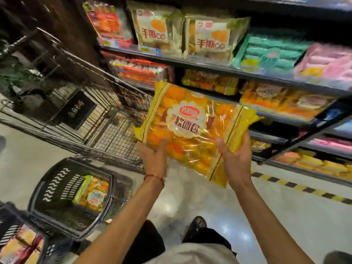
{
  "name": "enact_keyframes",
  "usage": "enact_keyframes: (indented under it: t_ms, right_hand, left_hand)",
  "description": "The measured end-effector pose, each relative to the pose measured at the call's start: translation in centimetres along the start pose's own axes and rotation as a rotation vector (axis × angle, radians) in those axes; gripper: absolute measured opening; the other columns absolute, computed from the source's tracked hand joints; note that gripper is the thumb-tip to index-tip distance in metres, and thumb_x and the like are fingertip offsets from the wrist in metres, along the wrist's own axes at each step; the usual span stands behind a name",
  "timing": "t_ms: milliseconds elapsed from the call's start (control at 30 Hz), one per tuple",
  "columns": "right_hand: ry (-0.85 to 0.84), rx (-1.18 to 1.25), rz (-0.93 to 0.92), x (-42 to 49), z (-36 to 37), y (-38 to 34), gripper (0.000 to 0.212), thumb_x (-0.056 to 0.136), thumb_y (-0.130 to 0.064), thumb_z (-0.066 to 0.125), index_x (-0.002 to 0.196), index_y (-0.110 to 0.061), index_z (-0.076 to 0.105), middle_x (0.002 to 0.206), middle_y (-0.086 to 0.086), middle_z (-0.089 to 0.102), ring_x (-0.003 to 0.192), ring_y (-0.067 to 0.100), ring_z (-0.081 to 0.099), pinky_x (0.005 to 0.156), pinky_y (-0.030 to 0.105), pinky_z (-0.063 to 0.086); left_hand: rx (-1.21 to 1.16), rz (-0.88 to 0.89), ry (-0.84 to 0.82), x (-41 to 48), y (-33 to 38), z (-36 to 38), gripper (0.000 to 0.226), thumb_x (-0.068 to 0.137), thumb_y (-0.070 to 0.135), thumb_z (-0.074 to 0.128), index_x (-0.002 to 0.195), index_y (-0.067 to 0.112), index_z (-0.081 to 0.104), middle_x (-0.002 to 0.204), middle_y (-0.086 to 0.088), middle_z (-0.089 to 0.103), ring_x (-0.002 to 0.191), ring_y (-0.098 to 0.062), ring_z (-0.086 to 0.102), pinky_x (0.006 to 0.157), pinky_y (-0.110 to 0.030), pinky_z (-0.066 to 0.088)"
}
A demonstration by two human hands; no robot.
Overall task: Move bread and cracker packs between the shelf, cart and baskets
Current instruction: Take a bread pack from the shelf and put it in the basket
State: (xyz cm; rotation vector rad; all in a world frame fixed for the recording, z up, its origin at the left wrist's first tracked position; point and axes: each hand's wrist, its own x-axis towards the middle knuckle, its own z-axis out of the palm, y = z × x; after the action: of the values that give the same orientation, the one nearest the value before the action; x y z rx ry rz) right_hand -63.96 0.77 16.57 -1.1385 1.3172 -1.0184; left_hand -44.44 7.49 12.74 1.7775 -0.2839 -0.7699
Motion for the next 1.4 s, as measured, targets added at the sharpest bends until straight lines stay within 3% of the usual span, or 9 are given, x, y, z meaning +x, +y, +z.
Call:
enact_keyframes:
  t_ms: [167, 300, 433, 600, 700, 933, 1033, 1267, 1400]
  right_hand:
    - [-0.102, -0.018, -0.040, 2.6, -6.9, -0.7, 0.082, 0.093, -0.017, 0.078, 0.160, -0.027, 0.031, 0.146, -0.019, 0.054, 0.120, -0.018, 0.055, 0.095, 0.012, 0.049]
    - [-0.144, -0.073, -0.034, 4.8, -10.2, -0.7, 0.072, 0.089, -0.019, 0.078, 0.152, -0.029, 0.044, 0.132, -0.014, 0.068, 0.119, 0.005, 0.067, 0.095, 0.029, 0.058]
    - [-0.185, -0.069, 0.016, 7.0, -11.3, -0.2, 0.071, 0.091, -0.019, 0.074, 0.154, -0.027, 0.043, 0.130, -0.008, 0.071, 0.113, 0.008, 0.071, 0.080, 0.025, 0.062]
    - [-0.176, -0.091, 0.083, 11.6, -10.1, 1.4, 0.070, 0.088, -0.027, 0.075, 0.151, -0.032, 0.045, 0.128, -0.011, 0.071, 0.110, 0.006, 0.072, 0.073, 0.021, 0.061]
    - [-0.154, -0.109, 0.103, 14.6, -8.5, 3.1, 0.071, 0.083, -0.036, 0.075, 0.148, -0.037, 0.046, 0.128, -0.014, 0.069, 0.108, 0.001, 0.071, 0.071, 0.018, 0.060]
    - [-0.099, -0.194, 0.003, 23.5, -4.9, 12.5, 0.066, 0.087, -0.046, 0.074, 0.148, -0.035, 0.049, 0.130, -0.017, 0.068, 0.116, -0.003, 0.065, 0.093, 0.026, 0.053]
    - [-0.061, -0.237, -0.075, 27.3, -4.0, 18.3, 0.067, 0.089, -0.047, 0.076, 0.148, -0.034, 0.049, 0.130, -0.019, 0.068, 0.117, -0.004, 0.063, 0.098, 0.028, 0.052]
    - [-0.046, -0.180, -0.287, 33.5, -2.2, 30.6, 0.059, 0.088, -0.041, 0.077, 0.142, -0.033, 0.053, 0.124, -0.019, 0.070, 0.112, -0.007, 0.065, 0.092, 0.016, 0.053]
    - [0.018, -0.218, -0.418, 34.9, -1.5, 34.7, 0.053, 0.086, -0.058, 0.077, 0.123, -0.075, 0.043, 0.144, -0.017, 0.046, 0.134, 0.008, 0.054, 0.112, 0.046, 0.048]
  left_hand:
    - [0.399, 0.108, -0.111, 0.5, 6.1, 2.7, 0.128, 0.058, 0.082, 0.056, 0.159, 0.009, 0.024, 0.164, -0.014, 0.027, 0.152, -0.030, 0.022, 0.123, -0.048, 0.020]
    - [0.329, -0.026, -0.291, 2.7, 7.6, 5.0, 0.114, 0.080, 0.068, 0.072, 0.162, 0.015, 0.012, 0.159, -0.004, 0.033, 0.144, -0.024, 0.037, 0.112, -0.036, 0.034]
    - [0.362, 0.034, -0.375, 4.0, 6.9, 7.3, 0.047, 0.094, 0.045, 0.065, 0.133, 0.029, 0.045, 0.122, 0.009, 0.062, 0.083, 0.003, 0.058, 0.070, -0.016, 0.049]
    - [0.307, 0.057, -0.330, 7.8, 4.1, 9.9, 0.111, 0.065, 0.089, 0.064, 0.150, 0.021, 0.041, 0.147, -0.003, 0.054, 0.130, -0.021, 0.056, 0.107, -0.047, 0.048]
    - [0.317, 0.068, -0.307, 11.2, 2.5, 11.6, 0.116, 0.064, 0.094, 0.059, 0.153, 0.022, 0.035, 0.151, -0.003, 0.050, 0.135, -0.025, 0.050, 0.111, -0.052, 0.043]
    - [0.315, 0.213, -0.185, 20.2, -4.8, 17.3, 0.075, 0.086, 0.061, 0.068, 0.142, 0.016, 0.051, 0.136, 0.005, 0.058, 0.125, -0.015, 0.054, 0.114, -0.041, 0.042]
    - [0.350, 0.314, -0.156, 24.7, -10.0, 19.9, 0.099, 0.071, 0.087, 0.060, 0.138, 0.014, 0.055, 0.136, -0.007, 0.063, 0.127, -0.024, 0.057, 0.111, -0.048, 0.043]
    - [0.275, 0.491, -0.146, 32.8, -20.1, 24.8, 0.031, 0.095, 0.044, 0.064, 0.115, 0.020, 0.063, 0.103, 0.010, 0.067, 0.099, -0.009, 0.062, 0.075, -0.004, 0.040]
    - [0.200, 0.603, -0.153, 34.8, -22.6, 25.8, 0.030, 0.095, 0.046, 0.063, 0.117, 0.026, 0.061, 0.101, 0.015, 0.066, 0.089, -0.002, 0.063, 0.068, 0.002, 0.038]
